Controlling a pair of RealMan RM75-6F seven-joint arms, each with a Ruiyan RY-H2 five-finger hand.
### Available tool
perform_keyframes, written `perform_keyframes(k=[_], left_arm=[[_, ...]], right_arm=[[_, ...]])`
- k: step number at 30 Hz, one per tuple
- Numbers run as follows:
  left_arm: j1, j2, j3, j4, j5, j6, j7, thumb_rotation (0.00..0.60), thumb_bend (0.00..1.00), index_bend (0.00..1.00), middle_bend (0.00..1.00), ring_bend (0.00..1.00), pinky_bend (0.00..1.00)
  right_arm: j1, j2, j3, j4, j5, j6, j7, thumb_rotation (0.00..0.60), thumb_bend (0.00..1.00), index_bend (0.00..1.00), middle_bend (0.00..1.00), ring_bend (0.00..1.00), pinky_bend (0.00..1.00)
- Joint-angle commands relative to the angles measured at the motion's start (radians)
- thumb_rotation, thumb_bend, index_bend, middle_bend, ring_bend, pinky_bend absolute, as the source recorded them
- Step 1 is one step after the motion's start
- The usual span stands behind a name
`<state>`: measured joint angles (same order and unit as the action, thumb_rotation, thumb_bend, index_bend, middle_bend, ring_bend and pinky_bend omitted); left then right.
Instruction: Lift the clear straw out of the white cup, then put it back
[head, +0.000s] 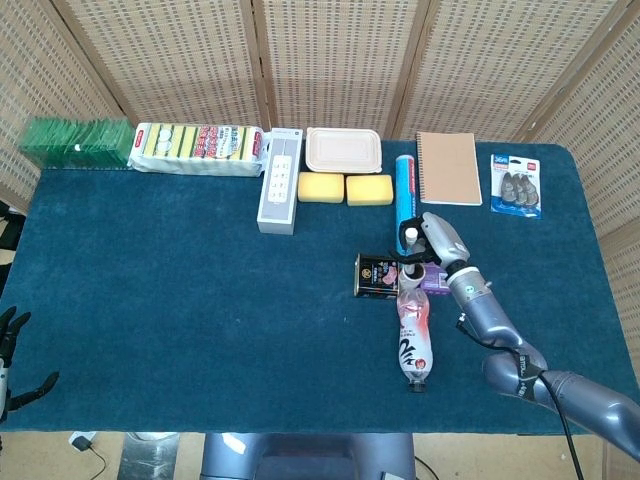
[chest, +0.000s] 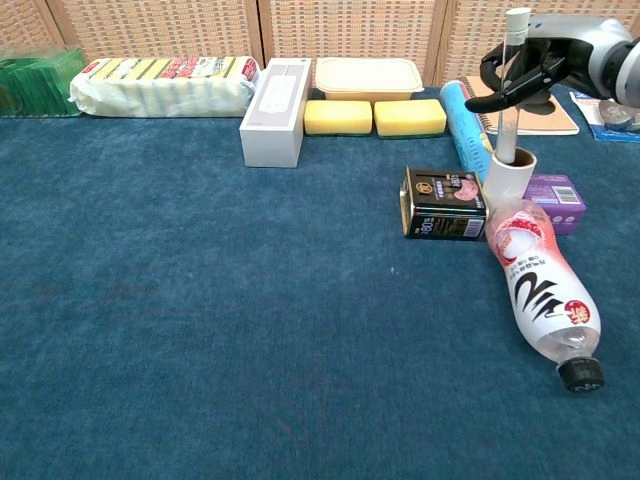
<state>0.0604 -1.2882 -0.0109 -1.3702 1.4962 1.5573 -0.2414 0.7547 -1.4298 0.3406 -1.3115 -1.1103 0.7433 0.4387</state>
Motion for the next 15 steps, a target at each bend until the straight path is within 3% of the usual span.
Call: perform_keyframes(k=[1, 15], left_arm=[[-0.001, 0.001, 0.0, -0.003, 0.0, -0.002, 0.003, 0.6, 0.19, 0.07, 0.0, 0.0, 0.15], [-0.001, 0.001, 0.001, -0.002, 0.0, -0.002, 0.001, 0.6, 0.19, 0.07, 0.0, 0.0, 0.15]], right_arm=[[-0.002, 0.001, -0.001, 0.01, -0.018, -0.001, 0.021, 0.6, 0.34, 0.75, 0.89, 0.85, 0.78], [-0.017, 0.011, -0.012, 0.02, -0.057, 0.01, 0.06, 0.6, 0.34, 0.67, 0.7, 0.64, 0.63]])
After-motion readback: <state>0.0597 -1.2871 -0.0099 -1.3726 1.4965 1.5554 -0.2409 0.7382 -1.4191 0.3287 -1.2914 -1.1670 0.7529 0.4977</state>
